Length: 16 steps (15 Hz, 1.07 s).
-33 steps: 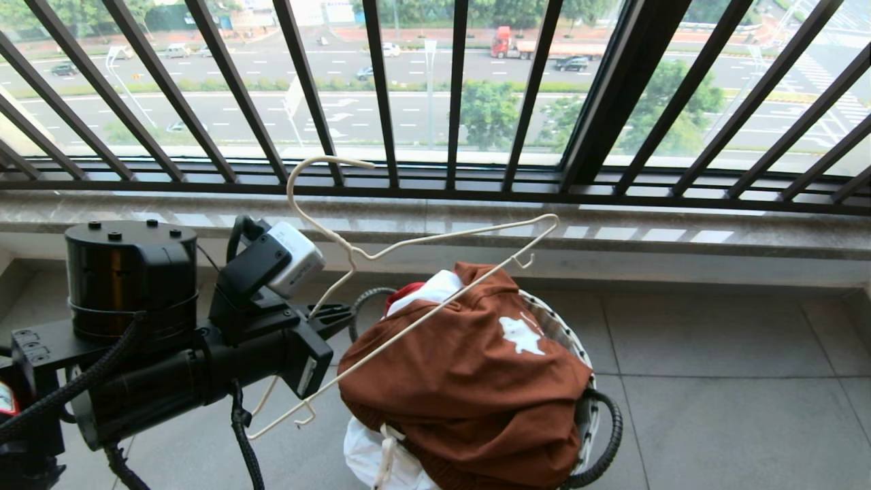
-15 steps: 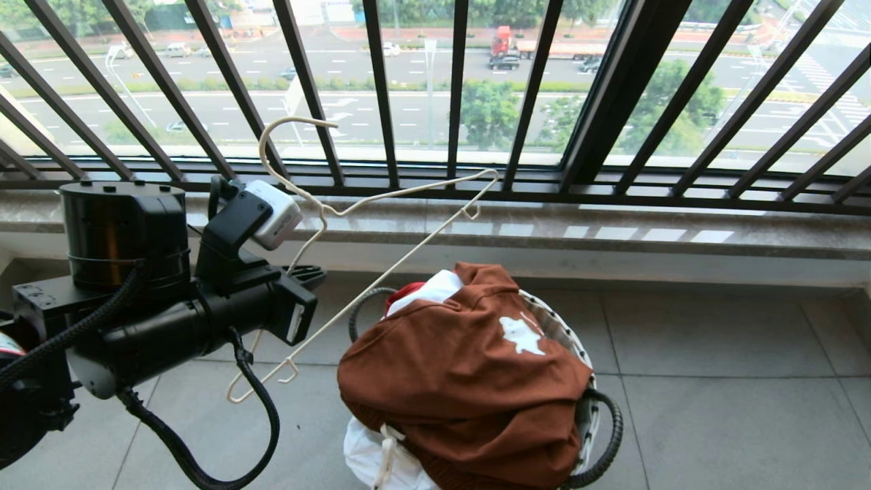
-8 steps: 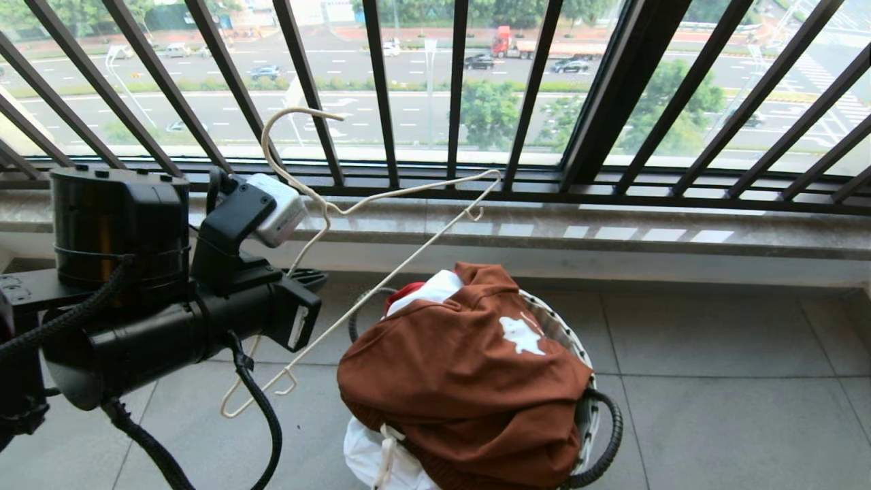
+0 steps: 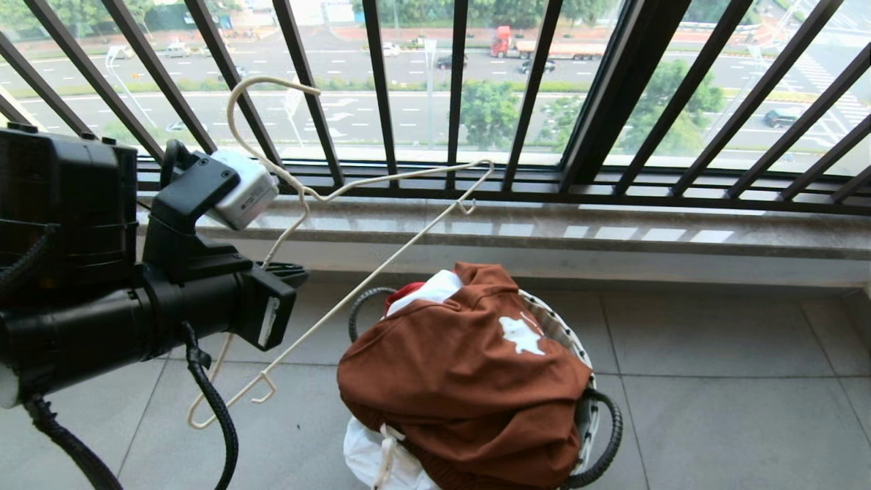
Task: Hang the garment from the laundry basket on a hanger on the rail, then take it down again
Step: Pick up clothes from the basket
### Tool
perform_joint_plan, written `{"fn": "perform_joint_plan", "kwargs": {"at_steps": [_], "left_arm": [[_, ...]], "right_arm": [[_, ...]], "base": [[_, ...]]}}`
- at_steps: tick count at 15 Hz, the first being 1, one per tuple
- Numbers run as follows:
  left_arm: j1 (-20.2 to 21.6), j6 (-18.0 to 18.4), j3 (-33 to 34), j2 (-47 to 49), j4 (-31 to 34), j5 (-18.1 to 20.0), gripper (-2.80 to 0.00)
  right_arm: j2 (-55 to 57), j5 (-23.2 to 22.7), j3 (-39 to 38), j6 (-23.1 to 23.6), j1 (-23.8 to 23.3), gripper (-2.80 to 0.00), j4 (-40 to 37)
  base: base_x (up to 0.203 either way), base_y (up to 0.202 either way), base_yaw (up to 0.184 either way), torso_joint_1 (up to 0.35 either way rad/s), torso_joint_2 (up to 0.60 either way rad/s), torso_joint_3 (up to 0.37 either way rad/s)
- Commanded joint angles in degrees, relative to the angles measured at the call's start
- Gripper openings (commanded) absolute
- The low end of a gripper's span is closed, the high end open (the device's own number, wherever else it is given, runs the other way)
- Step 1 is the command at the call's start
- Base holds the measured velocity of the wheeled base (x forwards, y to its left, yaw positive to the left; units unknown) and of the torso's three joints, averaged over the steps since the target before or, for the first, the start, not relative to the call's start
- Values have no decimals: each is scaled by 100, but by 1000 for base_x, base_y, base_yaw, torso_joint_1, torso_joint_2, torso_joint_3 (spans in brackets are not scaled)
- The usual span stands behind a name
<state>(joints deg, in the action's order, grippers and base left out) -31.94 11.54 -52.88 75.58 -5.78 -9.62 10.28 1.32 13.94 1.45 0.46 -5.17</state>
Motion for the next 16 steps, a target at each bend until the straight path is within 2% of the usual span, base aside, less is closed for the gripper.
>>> {"fn": "perform_joint_plan", "kwargs": {"at_steps": [1,4,8,11,14,16], "left_arm": [[4,7,-20,-172,-2,-14,-280],[30,6,-91,-344,73,-14,-280],[37,-132,-299,-447,338,13,-280],[60,-450,-536,-445,695,363,-280],[512,-773,-803,-429,1050,1081,-280],[767,-794,-899,-342,1061,1201,-280]], "right_arm": [[1353,3,798,16,5,-280,-36],[2563,-343,1511,177,6,-280,-32],[4083,-580,1833,417,183,-280,429],[5256,-583,1943,418,1067,-280,1153],[6178,-545,2369,61,2014,-280,1512],[6655,-515,2621,-71,2442,-280,1565]], "base": [[0,0,0,0,0,0],[0,0,0,0,0,0],[0,0,0,0,0,0],[0,0,0,0,0,0],[0,0,0,0,0,0],[0,0,0,0,0,0]]}}
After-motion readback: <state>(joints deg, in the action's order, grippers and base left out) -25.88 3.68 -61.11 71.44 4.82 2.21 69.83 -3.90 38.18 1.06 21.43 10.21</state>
